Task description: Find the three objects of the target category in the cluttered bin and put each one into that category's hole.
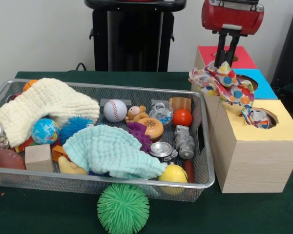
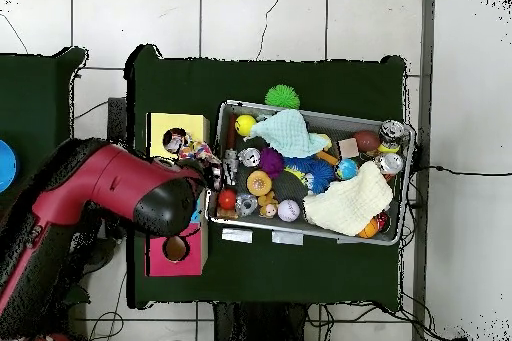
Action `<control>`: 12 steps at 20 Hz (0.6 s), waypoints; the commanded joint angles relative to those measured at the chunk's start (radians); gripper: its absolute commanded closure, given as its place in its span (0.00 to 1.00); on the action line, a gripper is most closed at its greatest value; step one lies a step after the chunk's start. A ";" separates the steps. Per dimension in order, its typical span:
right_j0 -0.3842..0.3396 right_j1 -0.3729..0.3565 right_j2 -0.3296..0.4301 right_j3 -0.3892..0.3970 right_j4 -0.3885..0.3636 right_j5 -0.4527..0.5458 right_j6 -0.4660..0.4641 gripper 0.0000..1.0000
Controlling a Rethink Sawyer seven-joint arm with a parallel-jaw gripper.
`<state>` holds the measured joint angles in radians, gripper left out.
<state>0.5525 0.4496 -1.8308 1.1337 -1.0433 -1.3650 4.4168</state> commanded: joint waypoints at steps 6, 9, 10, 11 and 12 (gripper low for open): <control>0.003 0.087 0.018 0.024 0.089 0.000 0.413 1.00; 0.002 0.086 0.018 0.030 0.090 -0.009 0.422 1.00; 0.001 0.088 0.012 0.031 0.091 -0.015 0.425 1.00; -0.003 0.092 0.000 0.035 0.093 -0.026 0.428 1.00; -0.008 0.097 -0.014 0.033 0.096 -0.035 0.429 1.00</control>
<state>0.5679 0.4934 -1.8344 1.1962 -1.0302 -1.3650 4.4503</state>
